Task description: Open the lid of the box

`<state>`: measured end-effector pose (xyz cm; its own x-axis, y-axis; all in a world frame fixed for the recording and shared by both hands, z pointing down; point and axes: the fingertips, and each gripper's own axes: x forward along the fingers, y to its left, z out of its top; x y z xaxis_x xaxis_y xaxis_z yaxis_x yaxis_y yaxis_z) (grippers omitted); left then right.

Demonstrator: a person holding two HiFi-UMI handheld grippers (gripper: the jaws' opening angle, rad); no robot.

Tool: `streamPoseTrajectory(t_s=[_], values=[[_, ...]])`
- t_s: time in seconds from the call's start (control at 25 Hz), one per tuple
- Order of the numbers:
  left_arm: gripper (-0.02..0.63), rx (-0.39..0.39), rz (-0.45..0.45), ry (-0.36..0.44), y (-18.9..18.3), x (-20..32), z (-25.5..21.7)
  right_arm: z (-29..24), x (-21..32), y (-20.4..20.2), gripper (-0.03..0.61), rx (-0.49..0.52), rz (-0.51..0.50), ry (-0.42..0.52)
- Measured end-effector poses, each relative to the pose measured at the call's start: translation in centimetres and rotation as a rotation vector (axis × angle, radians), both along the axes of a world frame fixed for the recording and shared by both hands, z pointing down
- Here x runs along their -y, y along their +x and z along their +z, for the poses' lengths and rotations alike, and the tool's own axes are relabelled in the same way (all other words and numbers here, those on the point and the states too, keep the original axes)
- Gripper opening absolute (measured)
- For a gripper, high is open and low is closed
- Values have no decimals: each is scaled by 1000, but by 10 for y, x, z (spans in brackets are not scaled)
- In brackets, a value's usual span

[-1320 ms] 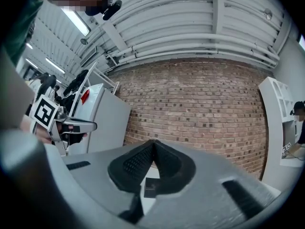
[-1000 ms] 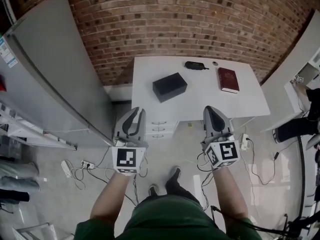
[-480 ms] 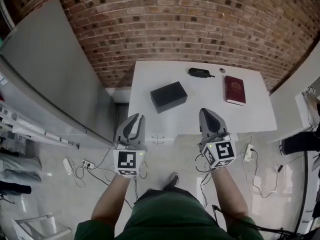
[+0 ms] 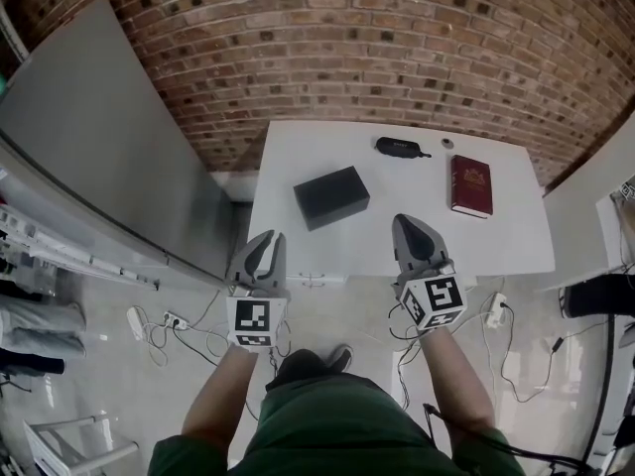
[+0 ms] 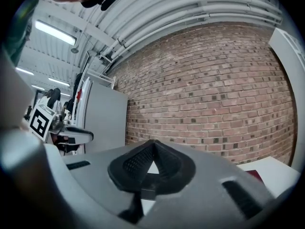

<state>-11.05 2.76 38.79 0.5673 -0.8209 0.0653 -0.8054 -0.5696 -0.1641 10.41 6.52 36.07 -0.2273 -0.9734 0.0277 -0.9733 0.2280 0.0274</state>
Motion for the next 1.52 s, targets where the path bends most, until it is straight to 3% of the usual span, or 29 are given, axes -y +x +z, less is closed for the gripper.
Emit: streamPoseTrajectory(t_s=[0.76, 1.16, 1.52], values=[[48, 16, -6, -147, 25, 90, 91, 75, 89, 36, 2, -99, 15, -152], [85, -20, 65, -207, 46, 124, 119, 110, 150, 35, 2, -117, -7, -205], [156, 23, 151, -311, 69, 125, 159, 135, 182, 40, 3, -168, -21, -275]])
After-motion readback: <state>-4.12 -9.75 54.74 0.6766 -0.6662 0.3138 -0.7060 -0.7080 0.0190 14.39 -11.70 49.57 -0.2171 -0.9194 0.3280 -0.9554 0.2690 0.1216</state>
